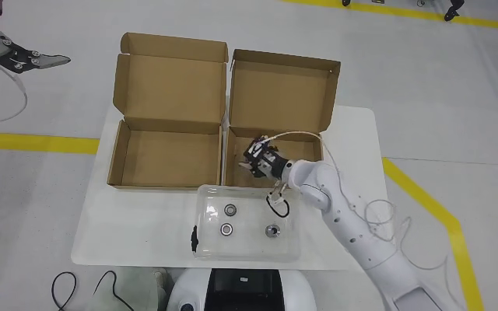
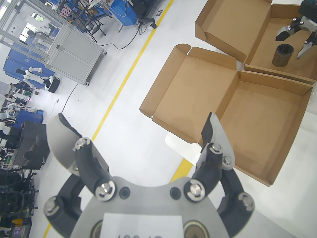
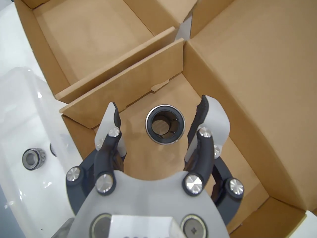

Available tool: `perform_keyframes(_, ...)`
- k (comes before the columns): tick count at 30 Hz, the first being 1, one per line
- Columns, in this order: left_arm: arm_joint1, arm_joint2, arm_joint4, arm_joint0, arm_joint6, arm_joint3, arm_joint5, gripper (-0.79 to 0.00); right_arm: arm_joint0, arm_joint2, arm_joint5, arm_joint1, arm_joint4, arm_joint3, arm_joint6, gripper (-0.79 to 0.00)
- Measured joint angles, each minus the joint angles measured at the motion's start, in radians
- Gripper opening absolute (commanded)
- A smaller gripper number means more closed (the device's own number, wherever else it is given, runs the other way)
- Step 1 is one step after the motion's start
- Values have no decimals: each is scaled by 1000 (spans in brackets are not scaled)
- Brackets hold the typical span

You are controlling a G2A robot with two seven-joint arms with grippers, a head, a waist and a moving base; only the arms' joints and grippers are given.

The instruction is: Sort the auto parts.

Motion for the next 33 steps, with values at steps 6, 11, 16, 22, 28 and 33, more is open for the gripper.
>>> perform_keyframes(6,0,0,0,0,0,0,0,0,-100,60,-77,29,-15,-190,11,-256)
perform_keyframes(11,0,0,0,0,0,0,0,0,-179,104,-145,52,-47,-314,21,-366)
perform_keyframes(16,0,0,0,0,0,0,0,0,-262,141,-225,74,-84,-409,6,-403)
perform_keyframes(22,0,0,0,0,0,0,0,0,-366,180,-298,100,-163,-480,-9,-262)
perform_keyframes(28,0,0,0,0,0,0,0,0,-486,238,-311,123,-182,-517,-21,-243)
perform_keyframes(33,0,0,0,0,0,0,0,0,-571,282,-279,137,-166,-525,11,-351)
